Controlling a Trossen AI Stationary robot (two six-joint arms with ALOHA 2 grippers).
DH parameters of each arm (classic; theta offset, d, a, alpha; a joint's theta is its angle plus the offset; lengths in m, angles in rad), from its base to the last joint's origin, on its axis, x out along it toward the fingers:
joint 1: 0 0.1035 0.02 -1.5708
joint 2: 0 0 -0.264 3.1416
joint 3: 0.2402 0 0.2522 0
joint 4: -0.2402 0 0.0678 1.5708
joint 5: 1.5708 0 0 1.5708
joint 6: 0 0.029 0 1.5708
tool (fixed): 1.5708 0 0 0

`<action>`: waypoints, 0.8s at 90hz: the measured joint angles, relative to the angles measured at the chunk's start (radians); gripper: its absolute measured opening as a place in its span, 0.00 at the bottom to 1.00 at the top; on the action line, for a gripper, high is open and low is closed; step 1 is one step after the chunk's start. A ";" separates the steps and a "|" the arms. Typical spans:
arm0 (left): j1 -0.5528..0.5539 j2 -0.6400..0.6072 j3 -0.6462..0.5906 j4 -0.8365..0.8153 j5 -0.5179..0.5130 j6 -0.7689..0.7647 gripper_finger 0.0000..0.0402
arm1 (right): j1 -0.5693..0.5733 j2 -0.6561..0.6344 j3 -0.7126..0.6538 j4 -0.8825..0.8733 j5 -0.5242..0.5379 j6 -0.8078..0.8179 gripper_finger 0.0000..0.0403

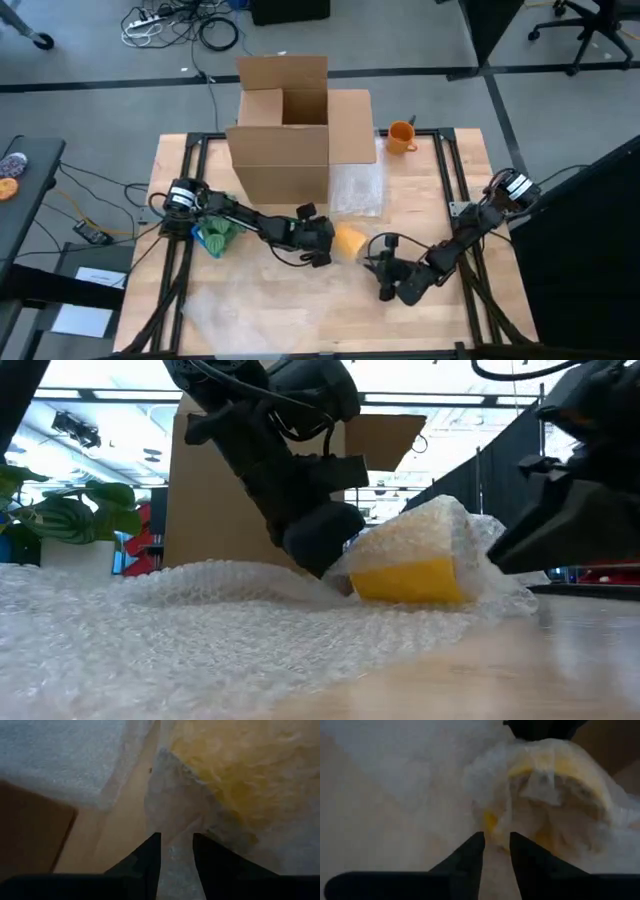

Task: Wrap mug
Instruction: Wrap the yellow mug with the bubble wrap

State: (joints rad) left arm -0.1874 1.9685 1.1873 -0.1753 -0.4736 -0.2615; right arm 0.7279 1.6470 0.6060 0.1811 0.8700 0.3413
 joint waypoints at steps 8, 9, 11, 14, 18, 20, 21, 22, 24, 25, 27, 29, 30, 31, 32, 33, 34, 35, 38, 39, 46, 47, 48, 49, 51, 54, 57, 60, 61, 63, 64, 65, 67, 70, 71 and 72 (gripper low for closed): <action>-0.001 0.000 0.000 0.010 0.000 -0.004 0.25 | 0.004 0.003 0.000 0.031 -0.004 0.023 0.18; -0.001 0.000 0.000 0.013 0.000 -0.004 0.25 | 0.004 0.004 0.000 0.035 -0.006 0.024 0.18; -0.001 0.000 0.000 0.020 0.000 -0.003 0.25 | 0.004 0.007 0.000 0.040 -0.008 0.025 0.18; -0.001 0.000 0.000 0.032 0.000 -0.004 0.25 | 0.001 0.013 0.000 0.041 -0.007 0.024 0.18; -0.001 0.000 -0.001 0.048 -0.001 -0.004 0.25 | -0.010 0.022 0.000 0.034 -0.005 0.023 0.18; -0.001 0.000 -0.001 0.059 -0.001 -0.004 0.25 | -0.019 0.026 0.000 0.030 -0.004 0.021 0.18; -0.001 0.000 -0.001 0.064 -0.001 -0.004 0.25 | -0.024 0.029 0.000 0.031 -0.003 0.021 0.18; -0.001 0.000 -0.001 0.070 -0.001 -0.004 0.25 | -0.030 0.032 0.000 0.033 -0.003 0.020 0.18; -0.001 0.000 -0.001 0.082 -0.001 -0.004 0.25 | -0.041 0.037 0.000 0.040 -0.003 0.015 0.18; -0.001 0.000 -0.001 0.089 -0.001 -0.004 0.25 | -0.046 0.039 0.000 0.044 -0.004 0.012 0.18; -0.001 0.000 -0.001 0.104 -0.002 -0.004 0.25 | -0.056 0.045 0.000 0.052 -0.006 0.004 0.18; -0.001 0.000 -0.002 0.117 -0.003 -0.003 0.25 | -0.067 0.051 0.000 0.062 -0.009 -0.005 0.18; -0.001 0.000 -0.002 0.124 -0.003 -0.004 0.25 | -0.072 0.053 0.000 0.067 -0.010 -0.012 0.18; 0.000 0.000 -0.002 0.132 -0.003 -0.004 0.25 | -0.077 0.055 0.000 0.072 -0.012 -0.019 0.18; 0.000 0.000 -0.002 0.142 -0.003 -0.004 0.25 | -0.082 0.056 0.000 0.078 -0.013 -0.026 0.18; 0.000 0.000 -0.002 0.151 -0.003 -0.004 0.25 | -0.087 0.057 0.000 0.082 -0.015 -0.034 0.18; 0.000 0.000 -0.002 0.161 -0.003 -0.004 0.25 | -0.092 0.058 0.000 0.086 -0.016 -0.042 0.18; 0.000 0.000 -0.002 0.169 -0.003 -0.004 0.25 | -0.096 0.058 0.000 0.091 -0.016 -0.051 0.18; -0.001 0.000 -0.002 0.186 -0.003 -0.004 0.25 | -0.112 0.061 0.000 0.109 -0.019 -0.074 0.18; -0.001 0.000 -0.002 0.191 -0.003 -0.004 0.25 | -0.117 0.061 0.000 0.115 -0.023 -0.081 0.18; 0.001 0.000 -0.004 0.223 -0.013 -0.003 0.25 | -0.151 0.064 -0.002 0.130 -0.044 -0.129 0.18; 0.001 0.000 -0.004 0.225 -0.015 -0.003 0.25 | -0.156 0.064 -0.002 0.131 -0.046 -0.134 0.18; 0.002 0.000 -0.005 0.226 -0.017 -0.003 0.25 | -0.161 0.064 -0.003 0.132 -0.048 -0.138 0.18; 0.002 0.000 -0.005 0.228 -0.019 -0.002 0.25 | -0.166 0.064 -0.003 0.132 -0.050 -0.142 0.18; 0.003 0.000 -0.007 0.231 -0.023 -0.002 0.25 | -0.173 0.064 -0.003 0.133 -0.056 -0.147 0.18; 0.003 0.001 -0.008 0.228 -0.029 -0.002 0.25 | -0.182 0.064 -0.003 0.136 -0.065 -0.150 0.18; 0.003 0.002 -0.008 0.224 -0.029 -0.002 0.25 | -0.187 0.064 -0.003 0.136 -0.067 -0.151 0.18; 0.003 0.002 -0.008 0.217 -0.029 -0.002 0.25 | -0.189 0.064 -0.003 0.137 -0.070 -0.153 0.18; 0.003 0.002 -0.008 0.214 -0.029 -0.002 0.25 | -0.189 0.064 -0.003 0.138 -0.071 -0.153 0.18; 0.002 0.002 -0.008 0.209 -0.029 -0.002 0.25 | -0.189 0.064 -0.003 0.140 -0.074 -0.154 0.18; 0.001 0.002 -0.008 0.205 -0.030 -0.003 0.25 | -0.189 0.064 -0.003 0.142 -0.075 -0.154 0.18; 0.001 0.002 -0.008 0.200 -0.030 -0.003 0.25 | -0.189 0.064 -0.003 0.143 -0.077 -0.154 0.18; 0.000 0.002 -0.007 0.192 -0.033 -0.003 0.25 | -0.188 0.064 -0.003 0.144 -0.079 -0.153 0.18; 0.000 0.002 -0.004 0.179 -0.034 -0.004 0.25 | -0.187 0.064 -0.003 0.144 -0.080 -0.153 0.18; -0.001 0.002 -0.003 0.174 -0.035 -0.004 0.25 | -0.187 0.064 -0.003 0.144 -0.080 -0.153 0.18; -0.001 0.001 -0.002 0.169 -0.035 -0.004 0.25 | -0.187 0.064 -0.003 0.144 -0.080 -0.153 0.18</action>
State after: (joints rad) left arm -0.1879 1.9699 1.1849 -0.0059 -0.5083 -0.2654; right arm 0.5409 1.7107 0.6033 0.3253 0.7895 0.1888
